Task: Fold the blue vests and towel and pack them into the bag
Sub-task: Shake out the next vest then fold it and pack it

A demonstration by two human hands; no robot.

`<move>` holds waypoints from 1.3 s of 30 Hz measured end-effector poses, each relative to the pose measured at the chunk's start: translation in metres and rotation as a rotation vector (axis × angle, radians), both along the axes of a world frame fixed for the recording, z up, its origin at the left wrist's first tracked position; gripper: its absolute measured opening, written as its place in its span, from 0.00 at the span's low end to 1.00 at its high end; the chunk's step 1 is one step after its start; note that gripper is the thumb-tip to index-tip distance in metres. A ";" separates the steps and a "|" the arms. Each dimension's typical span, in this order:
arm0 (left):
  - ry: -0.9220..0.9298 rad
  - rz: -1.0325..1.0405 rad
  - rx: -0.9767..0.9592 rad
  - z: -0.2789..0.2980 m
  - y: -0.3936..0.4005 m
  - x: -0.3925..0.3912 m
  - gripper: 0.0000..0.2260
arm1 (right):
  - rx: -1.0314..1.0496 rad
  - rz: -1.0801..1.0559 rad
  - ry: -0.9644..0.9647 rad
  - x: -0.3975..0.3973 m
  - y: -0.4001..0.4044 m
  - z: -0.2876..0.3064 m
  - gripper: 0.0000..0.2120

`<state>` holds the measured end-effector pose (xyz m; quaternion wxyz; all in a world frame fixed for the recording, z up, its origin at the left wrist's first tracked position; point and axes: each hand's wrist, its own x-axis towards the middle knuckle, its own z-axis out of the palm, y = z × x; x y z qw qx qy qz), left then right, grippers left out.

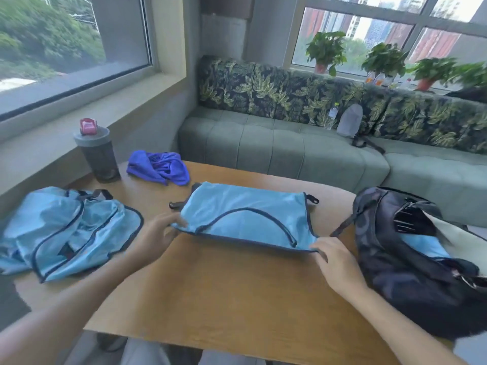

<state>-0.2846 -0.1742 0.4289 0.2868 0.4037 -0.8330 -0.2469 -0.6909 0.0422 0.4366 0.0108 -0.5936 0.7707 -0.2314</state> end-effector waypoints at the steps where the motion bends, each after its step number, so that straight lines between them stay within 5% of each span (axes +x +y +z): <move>1: -0.060 -0.001 0.042 -0.021 0.012 0.008 0.23 | 0.049 0.004 0.018 0.007 0.013 -0.022 0.09; 8: -0.284 -0.034 0.066 -0.068 0.031 0.041 0.15 | 0.061 0.002 0.282 0.039 0.055 -0.070 0.18; 14: -0.339 0.016 0.064 -0.041 0.014 0.028 0.12 | 0.139 0.073 0.079 0.065 0.056 -0.054 0.21; 23: -0.544 0.028 0.056 -0.014 0.048 0.018 0.09 | 0.247 0.014 0.168 0.009 0.017 -0.040 0.18; 27: -0.327 -0.217 0.311 -0.005 0.105 -0.021 0.07 | 0.381 -0.096 0.340 -0.024 -0.031 -0.020 0.26; 32: -0.184 -0.517 0.565 -0.008 0.150 -0.069 0.10 | 0.311 -0.098 0.334 -0.005 -0.067 -0.004 0.27; 39: -0.157 -0.235 0.090 -0.019 0.084 -0.055 0.04 | 0.174 0.127 0.053 0.078 -0.004 -0.020 0.18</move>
